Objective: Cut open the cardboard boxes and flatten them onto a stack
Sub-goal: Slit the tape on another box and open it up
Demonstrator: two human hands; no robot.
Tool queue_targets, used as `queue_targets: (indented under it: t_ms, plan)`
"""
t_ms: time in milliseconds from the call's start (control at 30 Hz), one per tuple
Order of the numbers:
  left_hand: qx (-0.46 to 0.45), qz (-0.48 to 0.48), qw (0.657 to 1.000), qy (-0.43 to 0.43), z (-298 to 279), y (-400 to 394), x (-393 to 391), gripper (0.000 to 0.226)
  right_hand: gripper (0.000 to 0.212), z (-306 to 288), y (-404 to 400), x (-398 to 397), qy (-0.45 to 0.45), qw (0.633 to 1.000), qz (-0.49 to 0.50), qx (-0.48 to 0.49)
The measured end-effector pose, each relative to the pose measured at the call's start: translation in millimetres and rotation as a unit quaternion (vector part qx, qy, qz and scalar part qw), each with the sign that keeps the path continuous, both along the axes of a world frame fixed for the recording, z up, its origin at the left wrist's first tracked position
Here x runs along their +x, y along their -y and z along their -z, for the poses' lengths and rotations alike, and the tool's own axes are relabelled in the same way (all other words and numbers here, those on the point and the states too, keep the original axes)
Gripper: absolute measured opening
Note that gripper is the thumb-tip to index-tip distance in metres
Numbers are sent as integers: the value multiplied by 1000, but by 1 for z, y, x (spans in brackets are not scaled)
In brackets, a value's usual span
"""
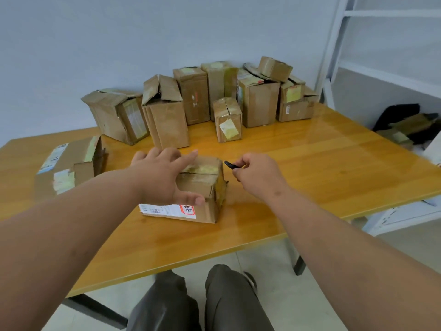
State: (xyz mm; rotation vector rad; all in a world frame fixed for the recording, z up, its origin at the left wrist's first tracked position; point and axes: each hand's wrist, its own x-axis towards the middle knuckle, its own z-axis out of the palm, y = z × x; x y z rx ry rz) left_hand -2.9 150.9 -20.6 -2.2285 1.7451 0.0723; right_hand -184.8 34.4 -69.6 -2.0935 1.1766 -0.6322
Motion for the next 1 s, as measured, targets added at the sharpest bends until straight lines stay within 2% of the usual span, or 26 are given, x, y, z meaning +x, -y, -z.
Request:
queue_targets:
  t_ms: [167,267,467,767,1000]
  plan:
    - [-3,8,1000,-9,5,8,1,127,9,-2,-5,-2,12,999,-37,-10]
    - [-34,15,999,-31,8,9,-1,130,11,-5,-4,-2,-20,998,-40,-35]
    - [-55,16,998,-18,8,7,-3,128,12,-9,-3,1,-59,996,-38,-63]
    - [-26,-15,999,-39,11,8,-3,129,16,-18,-4,-5,-106,982,-89,-130]
    - [-8,-22,999,-38,10,7,-3,135,14,-23,-7,-11,-112,978,-119,-129]
